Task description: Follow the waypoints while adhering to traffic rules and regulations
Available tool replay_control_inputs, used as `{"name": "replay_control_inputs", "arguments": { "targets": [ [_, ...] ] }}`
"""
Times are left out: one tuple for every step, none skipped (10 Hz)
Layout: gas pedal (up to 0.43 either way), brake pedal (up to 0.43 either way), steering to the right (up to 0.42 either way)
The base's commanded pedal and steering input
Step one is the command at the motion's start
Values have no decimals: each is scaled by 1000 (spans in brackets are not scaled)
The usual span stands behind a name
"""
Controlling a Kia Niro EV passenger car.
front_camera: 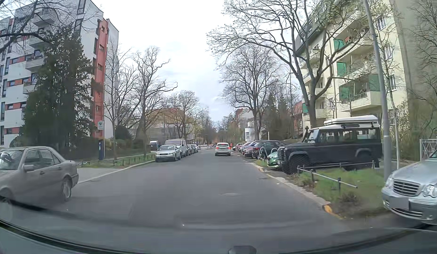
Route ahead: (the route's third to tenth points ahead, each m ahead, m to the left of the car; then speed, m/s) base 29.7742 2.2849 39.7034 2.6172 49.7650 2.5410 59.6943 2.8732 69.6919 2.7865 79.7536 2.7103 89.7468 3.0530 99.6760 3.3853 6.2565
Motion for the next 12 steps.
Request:
{"name": "replay_control_inputs", "arguments": {
  "targets": [
    [110, 0, -6],
    [110, 0, -6],
    [110, 0, -5],
    [110, 0, -5],
    [110, 0, -5],
    [118, 0, -5],
    [118, 0, -5],
    [118, 0, -5],
    [118, 0, -5],
    [118, 0, -4],
    [118, 0, -4],
    [118, 0, -4]
  ]
}}
